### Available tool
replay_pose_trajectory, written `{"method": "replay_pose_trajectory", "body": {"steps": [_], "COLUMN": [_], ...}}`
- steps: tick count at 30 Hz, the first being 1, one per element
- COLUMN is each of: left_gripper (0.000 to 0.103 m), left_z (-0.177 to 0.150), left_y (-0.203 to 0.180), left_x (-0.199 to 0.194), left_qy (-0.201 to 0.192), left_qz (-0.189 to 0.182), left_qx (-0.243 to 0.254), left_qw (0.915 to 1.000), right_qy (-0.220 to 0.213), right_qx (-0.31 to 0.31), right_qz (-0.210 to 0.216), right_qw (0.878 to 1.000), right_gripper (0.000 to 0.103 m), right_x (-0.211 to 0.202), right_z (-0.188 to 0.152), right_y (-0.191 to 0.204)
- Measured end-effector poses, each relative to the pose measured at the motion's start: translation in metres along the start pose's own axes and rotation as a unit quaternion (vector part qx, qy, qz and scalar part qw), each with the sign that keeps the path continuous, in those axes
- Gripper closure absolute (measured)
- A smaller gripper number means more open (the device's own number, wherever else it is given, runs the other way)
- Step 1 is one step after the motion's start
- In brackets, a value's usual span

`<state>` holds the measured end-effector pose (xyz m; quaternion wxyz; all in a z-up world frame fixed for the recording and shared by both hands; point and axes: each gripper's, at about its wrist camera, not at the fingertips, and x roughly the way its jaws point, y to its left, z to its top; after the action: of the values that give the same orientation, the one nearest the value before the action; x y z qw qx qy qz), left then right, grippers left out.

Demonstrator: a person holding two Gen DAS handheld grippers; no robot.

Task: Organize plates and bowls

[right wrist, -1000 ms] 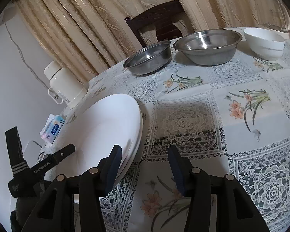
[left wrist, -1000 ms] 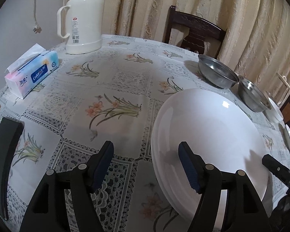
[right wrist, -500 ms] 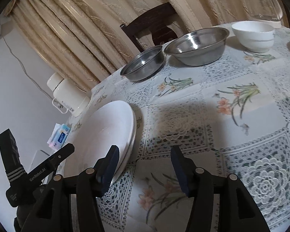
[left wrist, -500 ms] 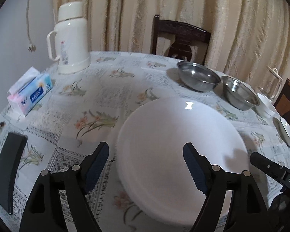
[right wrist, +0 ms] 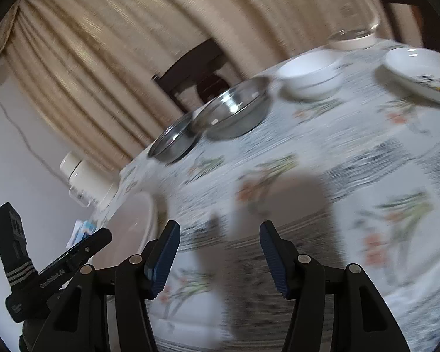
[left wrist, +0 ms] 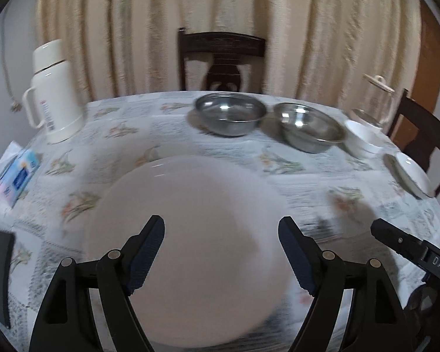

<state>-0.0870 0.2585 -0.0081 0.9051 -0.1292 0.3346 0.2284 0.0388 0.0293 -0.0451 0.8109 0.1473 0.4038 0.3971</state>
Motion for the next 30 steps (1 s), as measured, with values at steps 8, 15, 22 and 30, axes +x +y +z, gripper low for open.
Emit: {"method": "replay_pose_trajectory", "body": {"steps": [8, 15, 22, 30], "left_gripper": [0.022, 0.022, 0.022, 0.022], "left_z": [0.008, 0.016, 0.028, 0.039], "left_y": [-0.077, -0.134, -0.18, -0.229], "left_x": [0.017, 0.046, 0.072, 0.098], "left_qy": [0.028, 0.075, 0.098, 0.104], "left_qz": [-0.077, -0.139, -0.171, -0.216], "left_qx": [0.041, 0.045, 0.06, 0.096], "left_qw": [0.9958, 0.9864, 0.9785, 0.9661], "right_qy": [-0.061, -0.095, -0.132, -0.15], "right_qx": [0.036, 0.071, 0.105, 0.136], "right_qz": [-0.057, -0.113, -0.155, -0.187], "right_qw": [0.996, 0.987, 0.973, 0.961], "right_gripper": [0.04, 0.04, 0.04, 0.04], "right_x": [-0.049, -0.081, -0.108, -0.119], "right_z": [0.016, 0.033, 0.053, 0.072], "right_y": [-0.057, -0.105, -0.147, -0.186]}}
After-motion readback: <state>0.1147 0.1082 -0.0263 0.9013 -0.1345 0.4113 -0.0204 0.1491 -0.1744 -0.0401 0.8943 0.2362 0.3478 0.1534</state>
